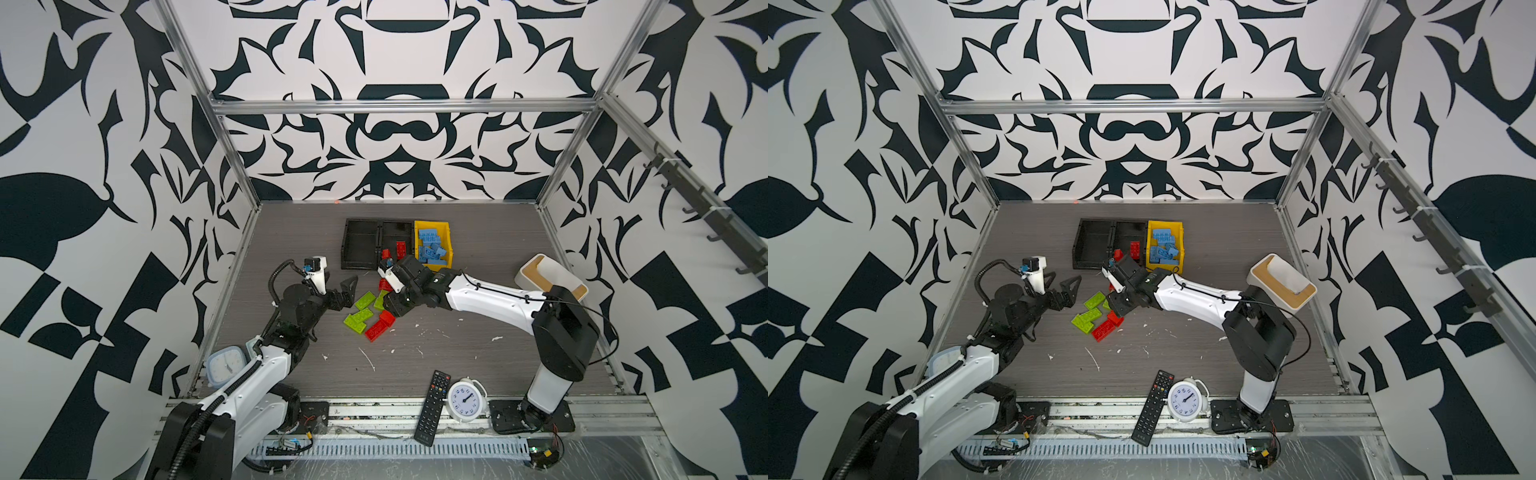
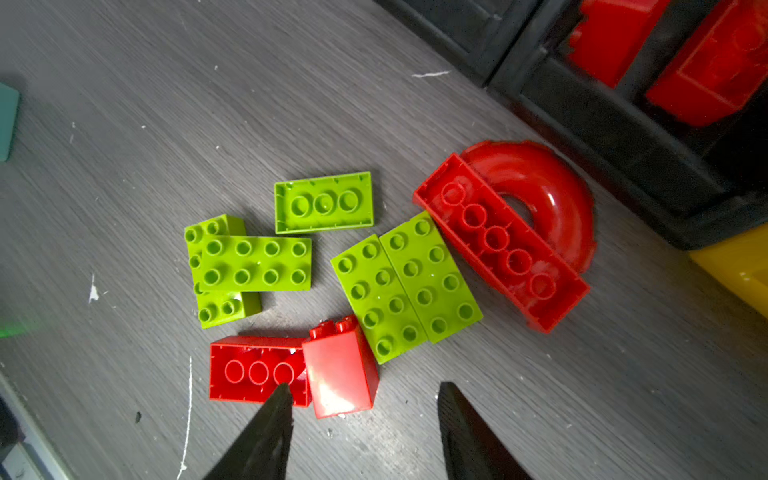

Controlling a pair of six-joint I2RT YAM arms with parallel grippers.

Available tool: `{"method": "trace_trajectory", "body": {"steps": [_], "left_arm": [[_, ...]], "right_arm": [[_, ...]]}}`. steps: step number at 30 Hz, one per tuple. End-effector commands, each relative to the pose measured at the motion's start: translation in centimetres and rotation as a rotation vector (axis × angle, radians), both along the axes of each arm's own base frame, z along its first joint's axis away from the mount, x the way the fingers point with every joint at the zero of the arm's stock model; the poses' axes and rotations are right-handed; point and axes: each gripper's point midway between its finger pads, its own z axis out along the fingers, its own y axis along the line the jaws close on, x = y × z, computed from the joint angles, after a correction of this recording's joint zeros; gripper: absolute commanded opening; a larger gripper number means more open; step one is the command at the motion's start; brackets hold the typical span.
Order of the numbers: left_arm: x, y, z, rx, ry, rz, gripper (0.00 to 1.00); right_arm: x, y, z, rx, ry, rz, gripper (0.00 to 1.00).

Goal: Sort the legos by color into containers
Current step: 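Move the right gripper back over the red and green bricks, then lower the right gripper and align it over the tall red 2x2 brick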

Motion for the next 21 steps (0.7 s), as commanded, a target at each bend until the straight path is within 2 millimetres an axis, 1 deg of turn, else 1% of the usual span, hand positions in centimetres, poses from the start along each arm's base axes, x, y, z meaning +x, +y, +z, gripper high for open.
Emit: {"method": "trace_trajectory", "body": {"steps": [1,8,13,16,21], "left_arm": [[0.4,-0.3,1.1,-0.025,-0.016,-0.007,0.99],[0.4,-0.1,0.9,-0.020,-0.009,0.006,0.99],[0.5,0.5,0.9,-0.009,-0.018,0.037,1.00],[0.4,0.6,0.8,-0.008,-0.019,0.043,0.99],[0.4,0.6,0.9,-0.007,-0.019,0.043,0.99]], "right_arm": [[-1.2,0.0,-0.1,0.003,0.030,-0.008,0.59],[-2.1,-0.1,-1.6,-0.019,0.061,-0.022,0.57],[-2.6,0.4,-2.4,-0.025,0.074,-0.011,0.57],[-2.5,0.6,-3.0,-0.035,0.080,-0.009,0.55],[-1.7,0.6,-3.4,-0.064,0.055,-0.020,0.53]]}}
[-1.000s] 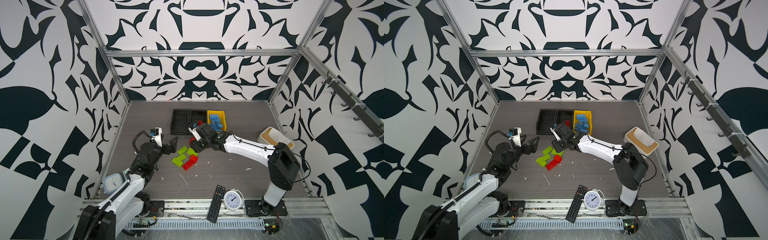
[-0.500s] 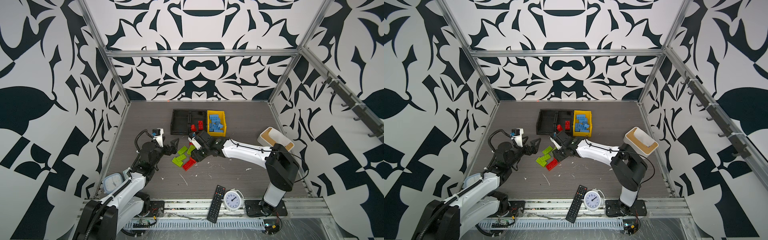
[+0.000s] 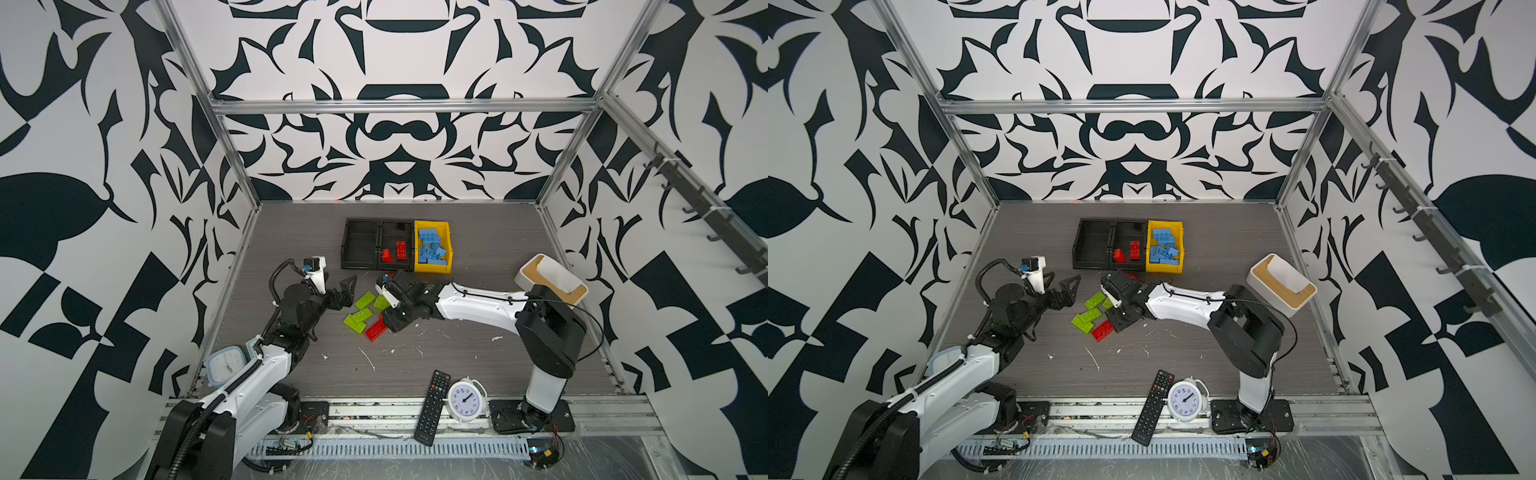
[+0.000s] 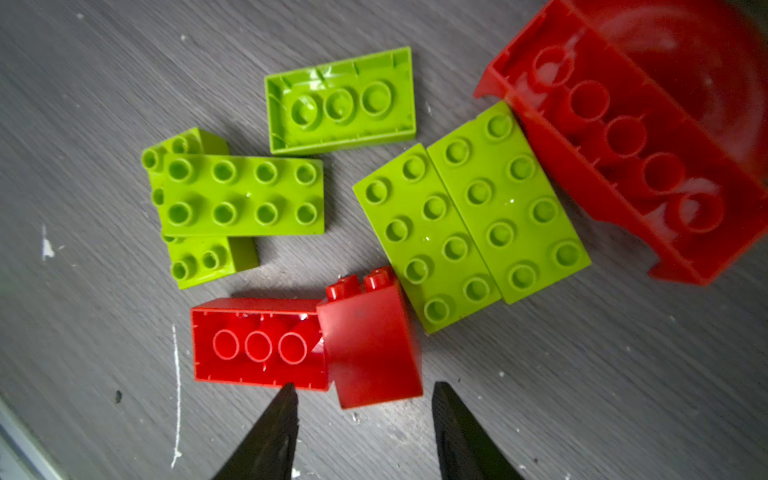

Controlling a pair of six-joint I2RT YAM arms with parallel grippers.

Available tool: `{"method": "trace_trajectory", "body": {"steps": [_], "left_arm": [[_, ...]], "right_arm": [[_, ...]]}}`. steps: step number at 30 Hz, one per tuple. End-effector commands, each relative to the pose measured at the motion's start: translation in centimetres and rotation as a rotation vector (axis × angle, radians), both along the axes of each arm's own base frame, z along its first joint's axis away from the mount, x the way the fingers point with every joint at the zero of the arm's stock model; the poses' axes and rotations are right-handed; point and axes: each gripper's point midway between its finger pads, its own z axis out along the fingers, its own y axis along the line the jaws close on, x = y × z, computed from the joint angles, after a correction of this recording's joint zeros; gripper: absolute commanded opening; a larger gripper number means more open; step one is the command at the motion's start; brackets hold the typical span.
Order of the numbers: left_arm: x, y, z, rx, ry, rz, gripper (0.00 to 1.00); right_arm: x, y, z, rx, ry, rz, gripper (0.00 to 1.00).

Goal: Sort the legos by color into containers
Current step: 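Lower the right gripper and align it over the tall red 2x2 brick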

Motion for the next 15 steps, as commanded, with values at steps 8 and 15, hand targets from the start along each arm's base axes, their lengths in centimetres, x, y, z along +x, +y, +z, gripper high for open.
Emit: {"method": "trace_trajectory", "body": {"steps": [8,15], "left_arm": [[0.1,0.4,1.0,-0.008,-0.024,0.024,0.99],[0.2,0.5,1.1,-0.006,-0.024,0.028,0.99]], "right_arm": [[1.4,0.9,0.4,-0.012,-0.055,0.003,0.49],[1.7,1.4,0.1,-0.008,-0.061,0.010,0.45]]}}
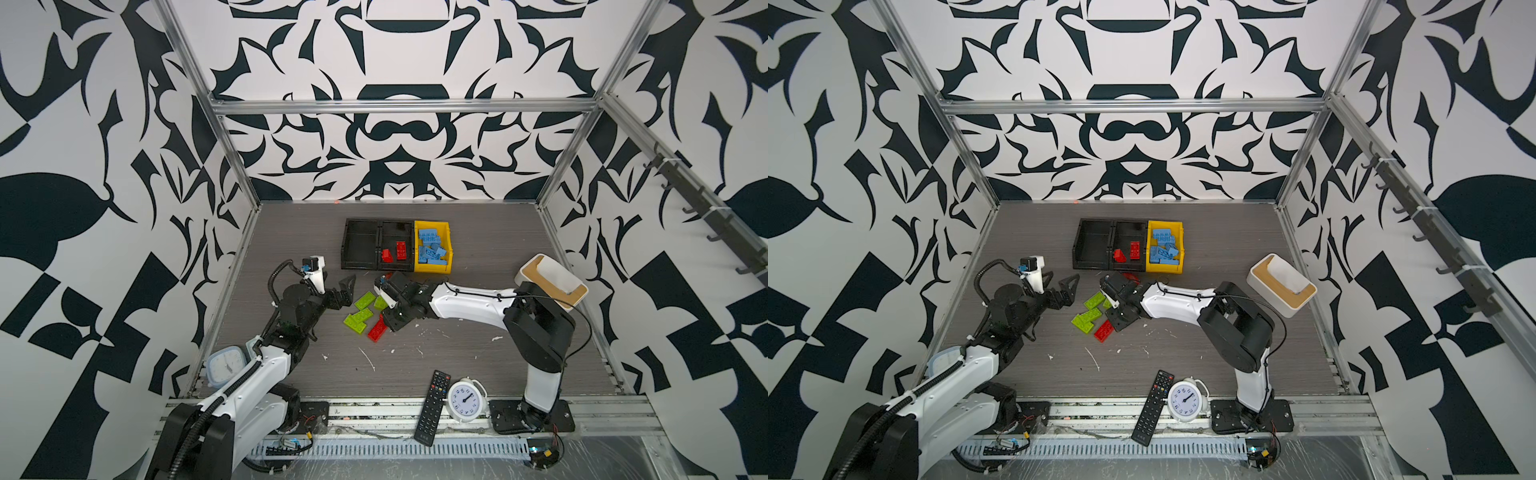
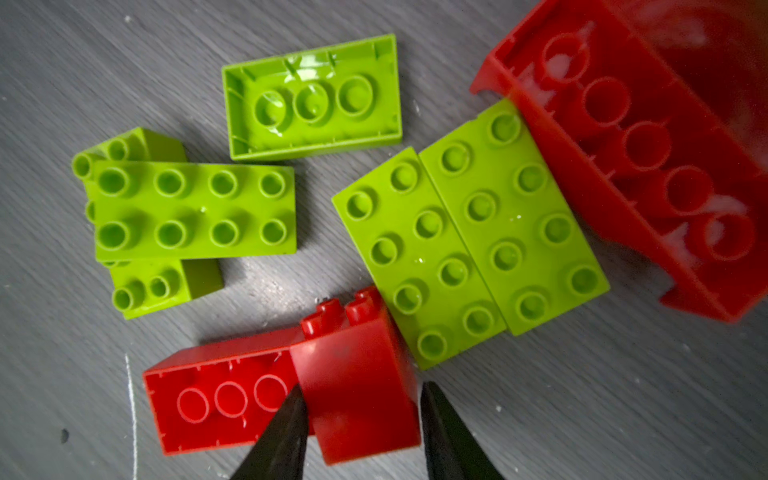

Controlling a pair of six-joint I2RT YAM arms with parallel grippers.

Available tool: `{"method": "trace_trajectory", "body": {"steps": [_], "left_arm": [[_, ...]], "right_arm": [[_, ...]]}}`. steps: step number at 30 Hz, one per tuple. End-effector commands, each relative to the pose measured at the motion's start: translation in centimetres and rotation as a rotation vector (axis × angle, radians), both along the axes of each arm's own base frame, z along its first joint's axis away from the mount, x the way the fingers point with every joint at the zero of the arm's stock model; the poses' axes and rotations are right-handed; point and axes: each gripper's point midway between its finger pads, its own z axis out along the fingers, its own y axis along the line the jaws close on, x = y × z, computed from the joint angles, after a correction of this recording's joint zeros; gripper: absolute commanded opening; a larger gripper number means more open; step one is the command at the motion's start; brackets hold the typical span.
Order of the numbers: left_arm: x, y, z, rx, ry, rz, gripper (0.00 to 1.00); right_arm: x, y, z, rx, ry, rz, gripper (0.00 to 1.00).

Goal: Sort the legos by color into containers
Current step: 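Lower the right gripper and align it over the tall red 2x2 brick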

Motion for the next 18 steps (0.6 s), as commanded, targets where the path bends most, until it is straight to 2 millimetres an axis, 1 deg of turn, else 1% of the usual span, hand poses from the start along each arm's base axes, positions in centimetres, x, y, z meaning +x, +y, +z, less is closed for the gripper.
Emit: {"method": "trace_trajectory", "body": {"steps": [1,6,9,14,15,16,18], "left_arm": [[0.2,0.2,0.7,-0.005,-0.011,0.013,0.99],[0.2,0.2,0.7,-0.004,-0.010,0.014,0.99],[0.1,0.3,0.7,-0.003,-0.011,0.016,1.00],[0.1,0.3,0.7,-0.002,-0.010,0.015,0.99],[0.1,0.2,0.7,-0.002,-0.010,0.013,0.99],[0.2,0.2,0.7,-0.002,-0.008,0.014,0.99],[0.2,0.2,0.6,-0.002,-0.007,0.013,0.99]], "right_arm": [[0.8,1.1,1.2,0.022,-0.044,0.014,0.46],[0.9,1.5,0.8,0.022,-0.036,0.023,0.45],[0.9,1.4,1.1,0.024,-0.037,0.023,0.39],[0.7,0.5,2.0,0.010,-0.052,0.013,0.35],[0.6,0.2,2.1,0.004,-0.052,0.011,0.33],[0.4,0.0,2.2,-0.002,-0.051,0.010,0.29],[0.1,-0.5,2.2,-0.015,-0.043,0.006,0.28]]}}
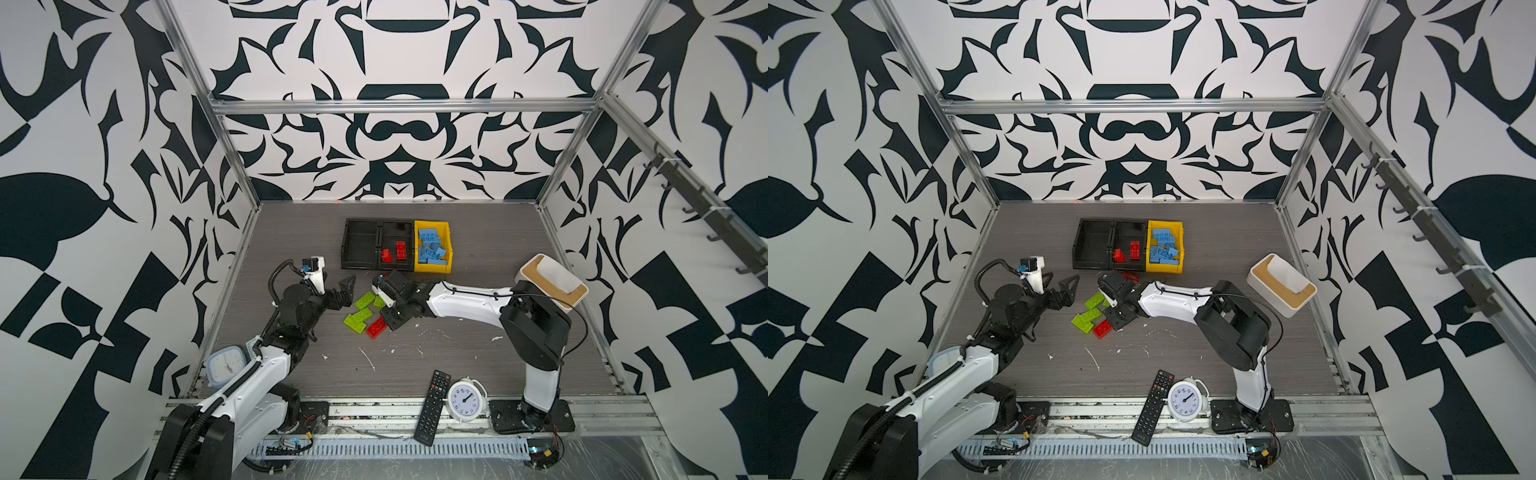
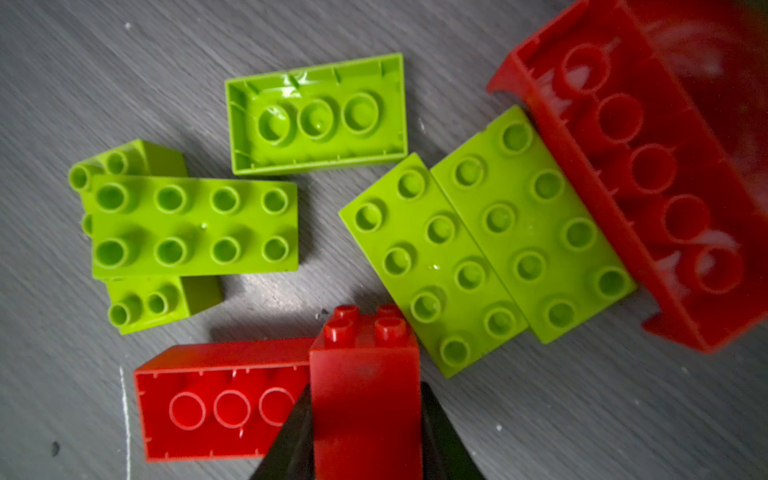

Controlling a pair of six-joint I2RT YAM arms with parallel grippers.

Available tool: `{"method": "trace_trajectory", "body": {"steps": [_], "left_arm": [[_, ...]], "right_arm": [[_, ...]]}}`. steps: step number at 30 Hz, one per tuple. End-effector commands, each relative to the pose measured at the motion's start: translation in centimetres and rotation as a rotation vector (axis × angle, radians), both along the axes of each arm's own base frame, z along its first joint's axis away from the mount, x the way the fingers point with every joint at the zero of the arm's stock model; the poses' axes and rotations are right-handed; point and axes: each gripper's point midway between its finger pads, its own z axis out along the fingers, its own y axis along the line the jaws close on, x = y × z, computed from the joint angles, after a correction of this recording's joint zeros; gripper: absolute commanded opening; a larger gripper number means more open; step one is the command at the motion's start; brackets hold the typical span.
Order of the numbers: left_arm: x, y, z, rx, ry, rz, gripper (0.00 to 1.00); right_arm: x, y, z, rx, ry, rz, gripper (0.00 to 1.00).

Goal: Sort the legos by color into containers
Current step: 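Lower the right gripper and align it over the tall red 2x2 brick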

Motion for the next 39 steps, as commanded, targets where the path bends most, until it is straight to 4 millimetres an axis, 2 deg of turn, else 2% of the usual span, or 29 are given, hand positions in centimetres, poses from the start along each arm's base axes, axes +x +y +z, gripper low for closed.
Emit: {"method": "trace_trajectory", "body": {"steps": [1,5,11,16,19,26,31,39], "left_arm": [[0.3,0.1,0.8,-0.006,-0.016,0.010,0.99],[0.3,0.1,0.7,-0.005,-0.014,0.011,0.99],[0.3,0.1,0.7,-0.005,-0.012,0.010,0.99],[0.4,0.1,0.5,-0.004,-0.007,0.010,0.99],[0.4,0.0,0.5,-0.004,-0.006,0.008,0.99],[0.3,0.0,0.7,-0.008,-0.010,0.004,0.99],[0.3,0.0,0.7,-0.007,-0.011,0.007,0.99],[0.3,0.1,0.8,-0.005,-0.014,0.008,0.99]], "right_arm": [[-0.4,-0.9,1.9,-0.006,-0.025,-0.008,0.28],[-1.1,-1.9,1.7,-0.024,-0.005,-0.023,0.34],[-1.9,-3.2,0.5,-0.061,0.021,-0.039,0.35],[-1.9,-3.3,0.9,-0.061,0.019,-0.048,0.54],[-1.8,-3.1,1.8,-0.033,0.003,-0.053,0.62],[-0.9,-2.6,3.9,0.036,-0.053,-0.064,0.62],[-0.5,-2.2,3.1,0.026,-0.041,-0.062,0.56],[0.0,-2.4,1.2,-0.032,-0.038,-0.062,0.52]]}}
